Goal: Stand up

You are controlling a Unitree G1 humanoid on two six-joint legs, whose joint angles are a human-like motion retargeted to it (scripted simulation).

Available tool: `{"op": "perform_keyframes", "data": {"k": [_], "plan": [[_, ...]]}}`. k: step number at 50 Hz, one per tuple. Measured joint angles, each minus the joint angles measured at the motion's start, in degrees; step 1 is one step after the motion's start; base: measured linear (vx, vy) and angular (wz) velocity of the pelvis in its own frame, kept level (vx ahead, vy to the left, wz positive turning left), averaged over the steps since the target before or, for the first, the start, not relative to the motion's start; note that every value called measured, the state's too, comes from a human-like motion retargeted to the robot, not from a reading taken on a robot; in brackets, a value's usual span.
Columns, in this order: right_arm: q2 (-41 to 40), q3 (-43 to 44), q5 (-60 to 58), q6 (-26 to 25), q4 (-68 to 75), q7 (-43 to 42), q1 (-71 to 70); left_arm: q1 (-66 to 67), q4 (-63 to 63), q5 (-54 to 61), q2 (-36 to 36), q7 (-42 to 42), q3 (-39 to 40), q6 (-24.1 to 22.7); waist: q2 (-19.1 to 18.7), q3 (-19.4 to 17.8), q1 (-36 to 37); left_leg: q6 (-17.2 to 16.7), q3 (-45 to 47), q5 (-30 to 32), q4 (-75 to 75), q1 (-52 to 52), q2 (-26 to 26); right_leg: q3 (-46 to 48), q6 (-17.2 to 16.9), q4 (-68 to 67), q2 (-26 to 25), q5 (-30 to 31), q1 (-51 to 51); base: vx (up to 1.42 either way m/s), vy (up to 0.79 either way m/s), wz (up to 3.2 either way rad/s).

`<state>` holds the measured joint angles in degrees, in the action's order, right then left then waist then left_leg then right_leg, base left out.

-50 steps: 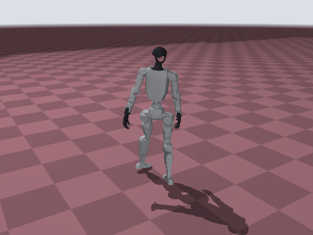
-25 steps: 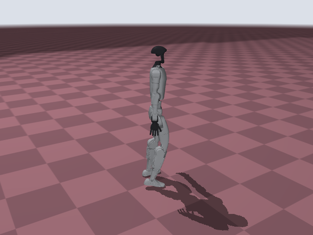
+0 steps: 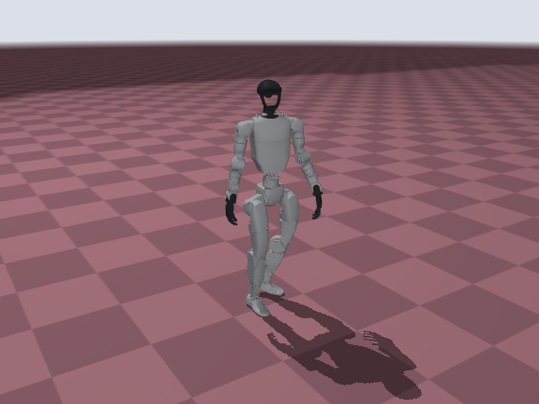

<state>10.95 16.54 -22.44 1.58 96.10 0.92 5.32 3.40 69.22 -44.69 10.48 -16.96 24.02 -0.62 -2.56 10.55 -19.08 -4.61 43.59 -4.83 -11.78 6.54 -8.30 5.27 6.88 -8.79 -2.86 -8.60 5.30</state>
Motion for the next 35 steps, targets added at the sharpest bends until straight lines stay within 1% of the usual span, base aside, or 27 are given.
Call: {"op": "perform_keyframes", "data": {"k": [2, 3, 5, 6, 7, 8, 10, 11, 12, 15, 18, 20, 21, 22, 23, 24, 25, 27, 28, 29, 30, 31, 33, 35], "plan": [[0.1, 0.2, -0.4, -0.1, 0.1, 0.1, 0.2, -0.3, -2.0, -1.0, 0.0, 0.3, -1.0, -0.8, 1.4, 0.2, 0.7, 2.8, -3.2, 2.3, -5.7, -1.4, -0.5, -3.3, 0.5, -0.5, 0.9, 0.1, 0.0, 0.16, -0.24, -1.35], [0.2, 0.4, -0.6, 0.0, 0.1, 0.2, 0.4, -0.5, -2.9, -1.3, 0.0, 0.7, -1.6, -1.4, 2.5, 0.1, 1.3, 5.7, -5.8, 3.3, -10.4, -3.0, -0.8, -5.3, 0.6, -0.8, 1.8, 0.1, -0.4, 0.17, -0.17, -1.54], [0.3, 0.6, -0.8, 0.2, -0.2, 0.2, 0.7, -0.6, -4.0, -1.8, 0.1, 1.2, -2.7, -2.3, 4.3, 0.0, 2.8, 12.8, -11.2, 4.3, -20.7, -7.6, -1.3, -9.5, 0.9, -1.1, 2.9, 0.2, -0.9, 0.19, -0.13, -1.52], [0.3, 0.6, -1.0, 0.2, -0.5, 0.2, 0.8, -0.6, -4.2, -2.0, 0.0, 1.6, -3.0, -2.7, 4.5, 0.0, 3.6, 13.9, -14.1, 4.0, -25.1, -10.4, -1.5, -11.4, 1.0, -1.0, 2.8, 0.4, -1.0, 0.2, -0.1, -1.33], [0.4, 0.7, -1.2, 0.3, -0.7, 0.2, 0.9, -0.5, -4.3, -2.3, -0.2, 2.0, -3.2, -2.9, 4.5, 0.1, 4.2, 13.8, -17.3, 3.6, -28.9, -13.1, -1.4, -12.9, 1.1, -0.8, 2.7, 0.6, -1.0, 0.19, -0.06, -1.14], [0.5, 0.7, -1.4, 0.3, -0.8, 0.2, 1.0, -0.4, -4.1, -2.6, -0.5, 2.5, -3.3, -3.0, 4.2, 0.2, 4.6, 11.5, -21.1, 2.7, -31.3, -15.7, -1.0, -13.9, 1.3, -0.4, 2.3, 0.9, -1.1, 0.19, -0.02, -1.0], [0.7, 0.7, -1.7, 0.4, -1.1, 0.0, 1.1, 0.1, -3.5, -3.0, -1.2, 3.1, -3.3, -3.1, 3.8, 0.3, 5.5, 7.4, -30.5, 2.5, -32.1, -20.1, 3.5, -15.8, 1.4, 0.4, 2.0, 1.4, -1.4, 0.18, 0.03, -0.9], [0.8, 0.5, -1.7, 0.4, -1.2, -0.1, 1.1, 0.5, -3.1, -3.1, -1.5, 3.3, -3.1, -3.1, 3.7, 0.1, 5.9, 6.2, -33.0, 2.3, -30.8, -21.0, 5.6, -16.3, 1.4, 0.7, 1.9, 1.5, -1.7, 0.16, 0.06, -0.85], [0.8, 0.4, -1.7, 0.4, -1.3, -0.2, 0.9, 0.9, -2.6, -3.2, -1.8, 3.4, -2.8, -3.0, 3.5, 0.0, 6.3, 5.4, -34.4, 1.8, -29.7, -21.9, 6.6, -16.9, 1.5, 0.9, 1.8, 1.5, -1.8, 0.18, 0.08, -0.76], [0.9, 0.1, -1.7, 0.6, -1.4, -0.2, 0.2, 2.3, -0.9, -3.7, -2.4, 3.6, -2.0, -2.7, 2.9, -0.6, 7.3, 6.4, -31.0, -0.7, -26.0, -23.6, 3.5, -18.2, 1.7, 1.4, 1.4, 1.5, -2.5, 0.22, 0.1, -0.6], [0.6, -0.1, -1.9, 0.8, -2.0, 0.1, -0.3, 4.6, 1.2, -4.4, -2.6, 4.2, -1.1, -2.2, 1.9, -1.4, 8.6, 6.0, -34.1, -1.3, -17.9, -25.1, 4.7, -19.1, 2.1, 2.5, 0.4, 1.2, -4.0, 0.29, 0.16, -0.52], [0.3, -0.1, -2.2, 0.9, -2.4, 0.5, -0.5, 6.2, 3.1, -5.1, -2.5, 4.7, -0.2, -1.7, 0.8, -2.0, 9.2, 4.5, -37.9, -1.2, -10.8, -25.2, 5.6, -19.3, 2.3, 3.3, -0.6, 0.8, -5.5, 0.28, 0.17, -0.34], [0.2, -0.2, -2.2, 1.1, -2.7, 0.8, -0.5, 7.1, 4.3, -5.4, -2.4, 4.7, 0.4, -1.4, -0.2, -2.4, 9.4, 2.3, -38.8, 0.1, -7.0, -24.7, 5.1, -18.7, 2.6, 3.6, -1.6, 0.3, -6.4, 0.3, 0.17, -0.16], [0.0, -0.2, -2.2, 1.2, -3.0, 1.1, -0.4, 8.0, 5.5, -5.7, -2.2, 4.7, 1.0, -1.0, -1.0, -2.6, 9.3, 1.2, -39.7, 1.6, -4.0, -24.3, 5.0, -18.2, 2.9, 3.8, -2.4, -0.2, -7.3, 0.36, 0.19, 0.06], [0.0, -0.3, -2.0, 1.3, -3.3, 1.3, -0.3, 9.0, 6.8, -6.0, -2.0, 4.6, 1.6, -0.7, -1.4, -2.4, 9.1, 2.5, -40.5, 3.5, -3.0, -23.9, 5.7, -17.6, 3.0, 3.9, -2.5, -0.7, -7.8, 0.4, 0.19, 0.03], [-0.2, -0.6, -1.9, 1.4, -3.6, 1.6, -0.2, 9.9, 8.2, -6.1, -1.7, 4.5, 2.4, -0.3, -1.3, -2.0, 9.3, 3.3, -40.3, 1.8, -4.2, -23.9, 6.3, -18.0, 3.0, 3.6, -2.2, -1.4, -7.9, 0.38, 0.15, -0.15], [-0.4, -0.9, -1.7, 1.5, -3.9, 1.9, 0.0, 10.8, 9.7, -6.2, -1.4, 4.5, 3.3, 0.2, -0.9, -1.4, 9.8, 3.9, -39.5, -1.6, -6.5, -24.0, 6.8, -18.8, 3.0, 3.0, -1.7, -2.1, -7.7, 0.41, 0.17, -0.56], [-0.9, -1.5, -1.4, 1.8, -4.5, 2.3, 0.3, 12.8, 12.0, -6.1, -0.6, 4.3, 5.0, 1.2, -0.6, -1.0, 11.4, 4.2, -35.3, -1.9, -5.5, -22.8, 4.6, -20.4, 3.4, 0.8, -2.0, -3.7, -7.5, 0.43, 0.2, -0.79], [-1.2, -2.0, -1.1, 2.1, -4.7, 2.5, 0.2, 13.7, 12.9, -6.0, -0.1, 4.1, 6.0, 1.7, -0.4, -1.0, 11.9, 4.4, -37.1, -2.2, -4.9, -22.2, 5.7, -21.5, 3.6, -0.5, -2.2, -4.2, -7.4, 0.31, 0.13, -0.71], [-1.3, -2.4, -0.9, 2.3, -4.9, 2.7, -0.1, 14.6, 13.7, -5.5, 0.4, 4.1, 6.8, 2.1, -0.1, -1.1, 12.2, 4.7, -36.6, -2.8, -4.4, -21.5, 5.8, -21.9, 3.8, -2.0, -2.6, -3.8, -7.1, 0.26, 0.1, -0.6], [-1.5, -2.9, -0.7, 2.6, -5.0, 2.9, -0.4, 15.5, 14.4, -4.8, 0.9, 4.0, 7.6, 2.4, 0.1, -1.2, 12.4, 5.0, -34.9, -3.5, -4.1, -20.7, 5.5, -21.9, 4.0, -3.6, -3.0, -3.0, -6.9, 0.33, 0.15, -0.45], [-1.6, -3.4, -0.9, 2.9, -5.3, 3.1, -0.6, 16.1, 15.3, -3.8, 1.5, 4.2, 8.0, 2.7, 0.1, -1.3, 12.2, 5.2, -34.9, -3.7, -3.6, -20.3, 5.6, -20.9, 4.4, -5.4, -3.4, -0.4, -6.3, 0.37, 0.18, -0.34], [-1.5, -4.1, -1.6, 3.4, -6.1, 3.3, -1.0, 16.5, 17.7, -1.5, 2.7, 5.0, 8.4, 3.5, -0.6, -1.4, 11.8, 5.3, -35.2, -3.9, -2.4, -19.5, 5.1, -19.2, 4.7, -10.1, -4.7, 6.6, -4.4, 0.3, 0.17, -0.25], [-1.1, -4.9, -2.4, 4.0, -6.8, 3.2, -1.4, 15.7, 20.3, 0.2, 3.5, 6.2, 8.9, 4.7, -1.8, -1.9, 11.6, 5.2, -34.7, -4.0, -1.0, -18.6, 3.9, -17.9, 1.9, -17.4, -6.7, 14.1, -0.9, 0.22, 0.15, -0.26]]}}
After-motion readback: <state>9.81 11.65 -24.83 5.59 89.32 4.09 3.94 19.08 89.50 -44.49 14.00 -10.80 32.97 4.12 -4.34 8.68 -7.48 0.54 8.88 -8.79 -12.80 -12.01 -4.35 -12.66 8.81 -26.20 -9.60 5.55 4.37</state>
